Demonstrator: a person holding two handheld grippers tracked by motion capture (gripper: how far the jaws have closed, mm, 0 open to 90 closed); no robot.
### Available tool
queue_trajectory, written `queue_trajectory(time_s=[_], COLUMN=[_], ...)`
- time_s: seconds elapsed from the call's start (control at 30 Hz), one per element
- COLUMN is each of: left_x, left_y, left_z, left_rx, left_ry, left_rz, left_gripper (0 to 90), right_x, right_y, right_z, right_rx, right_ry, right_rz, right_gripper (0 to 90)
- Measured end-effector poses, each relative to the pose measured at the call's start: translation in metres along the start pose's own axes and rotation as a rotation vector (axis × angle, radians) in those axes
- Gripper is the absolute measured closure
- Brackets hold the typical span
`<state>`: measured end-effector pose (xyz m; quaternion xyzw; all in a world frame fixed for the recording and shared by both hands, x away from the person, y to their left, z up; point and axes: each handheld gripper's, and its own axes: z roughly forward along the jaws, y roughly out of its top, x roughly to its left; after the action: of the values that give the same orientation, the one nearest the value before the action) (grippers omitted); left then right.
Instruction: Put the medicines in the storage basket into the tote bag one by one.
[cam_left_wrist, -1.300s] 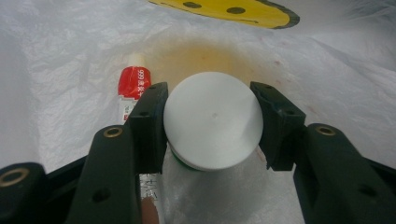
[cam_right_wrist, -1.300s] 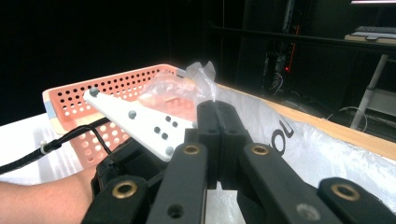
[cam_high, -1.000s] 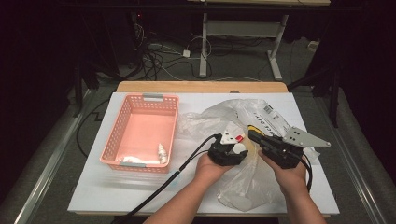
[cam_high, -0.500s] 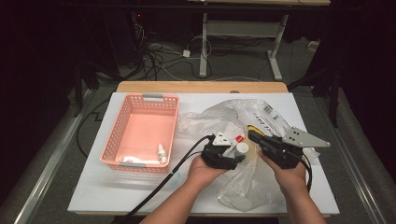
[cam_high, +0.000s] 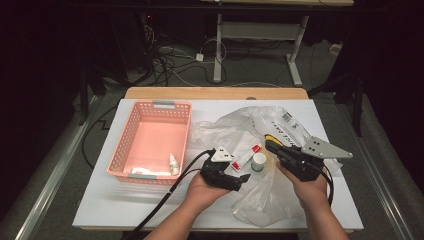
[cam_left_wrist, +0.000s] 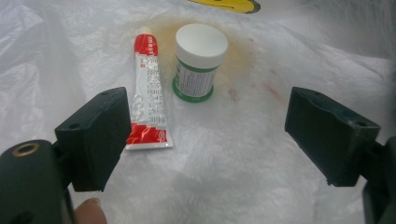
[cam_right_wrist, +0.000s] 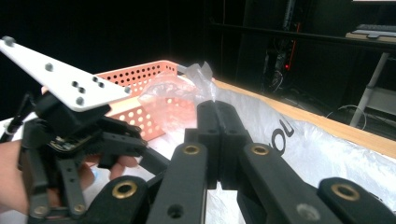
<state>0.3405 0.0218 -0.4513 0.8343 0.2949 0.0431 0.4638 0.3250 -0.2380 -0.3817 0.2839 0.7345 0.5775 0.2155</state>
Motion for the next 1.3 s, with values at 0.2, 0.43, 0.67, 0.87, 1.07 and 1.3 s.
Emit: queue_trajectory(time_s=[0.2,0.43,0.67,0.87,1.07,1.3], left_x=[-0.001,-0.003,0.002,0.003,0.015,0.03], left_y=[-0.004,-0.011,-0.018,-0.022,-0.031,-0.045], left_z=[-0.016,-0.038,-0.063,-0.09,-0.112,-0.126], left_rx=[-0.012,-0.034,-0.039,-0.052,-0.062,-0.067], left_ry=[0.016,0.039,0.072,0.105,0.148,0.198], left_rz=[-0.006,-0.014,-0.022,-0.011,-0.042,-0.072], left_gripper=[6.6,0.0,0.0,0.0,0.0,0.0], right_x=[0.001,0.001,0.001,0.001,0.002,0.001], right_y=[0.0,0.0,-0.001,-0.001,-0.001,-0.002], right_z=[0.001,0.0,0.001,0.001,0.002,0.002], right_rx=[0.001,0.002,0.006,0.004,0.007,0.012], right_ry=[-0.001,-0.002,-0.002,-0.005,-0.003,-0.005], right_rz=[-0.001,0.001,-0.001,-0.002,-0.003,-0.004], right_gripper=[90.0,90.0,90.0,90.0,90.0,90.0])
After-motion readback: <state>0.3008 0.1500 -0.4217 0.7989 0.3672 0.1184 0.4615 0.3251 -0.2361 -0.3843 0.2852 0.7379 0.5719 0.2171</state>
